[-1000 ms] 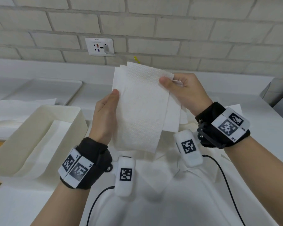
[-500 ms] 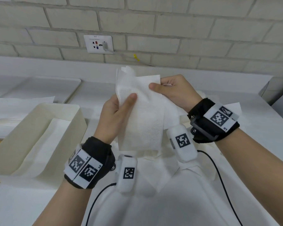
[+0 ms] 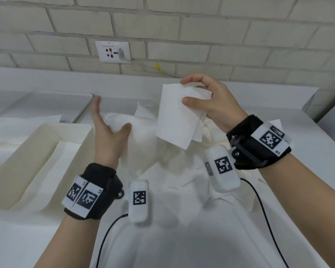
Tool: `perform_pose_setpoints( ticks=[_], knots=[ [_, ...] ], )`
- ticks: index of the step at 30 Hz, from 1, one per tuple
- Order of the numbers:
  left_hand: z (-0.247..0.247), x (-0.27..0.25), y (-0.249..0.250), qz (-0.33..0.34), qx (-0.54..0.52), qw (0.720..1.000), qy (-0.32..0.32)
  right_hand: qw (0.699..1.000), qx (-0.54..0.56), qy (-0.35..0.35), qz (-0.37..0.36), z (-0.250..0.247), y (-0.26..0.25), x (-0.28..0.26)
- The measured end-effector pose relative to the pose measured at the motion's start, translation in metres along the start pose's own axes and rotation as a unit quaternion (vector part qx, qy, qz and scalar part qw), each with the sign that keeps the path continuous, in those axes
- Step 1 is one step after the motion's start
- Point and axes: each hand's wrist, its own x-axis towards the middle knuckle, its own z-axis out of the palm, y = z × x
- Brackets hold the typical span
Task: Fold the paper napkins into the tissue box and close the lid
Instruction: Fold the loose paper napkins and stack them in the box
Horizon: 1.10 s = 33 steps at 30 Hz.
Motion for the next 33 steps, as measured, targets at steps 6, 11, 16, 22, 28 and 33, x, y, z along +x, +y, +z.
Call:
perform_pose_setpoints(
  ticks=[6, 11, 16, 22, 28, 33],
  knots=[
    [0.016, -0.012, 0.010, -0.055, -0.043, 0.993, -0.090, 0.995, 0.092, -0.045, 0.014, 0.012, -0.012, -0.004],
    [0.021, -0.021, 0.023, -0.150, -0.198, 0.953, -0.176, 0.999, -0.006, -0.031, 0.013, 0.018, 0.002, -0.006],
    [0.025, -0.024, 0.025, -0.144, -0.193, 0.953, -0.186, 0.940, -0.334, -0.015, -0.064, 0.034, 0.014, -0.012],
    [0.020, -0.018, 0.025, -0.146, -0.209, 0.956, -0.148, 0.875, -0.432, -0.112, -0.189, 0.043, 0.014, -0.031],
    [0.016, -0.016, 0.026, -0.152, -0.211, 0.955, -0.145, 0.896, -0.377, -0.090, -0.217, 0.036, 0.021, -0.031],
    [0.013, -0.013, 0.028, -0.156, -0.179, 0.960, -0.151, 0.945, -0.276, -0.115, -0.134, 0.023, 0.008, -0.026]
  ],
)
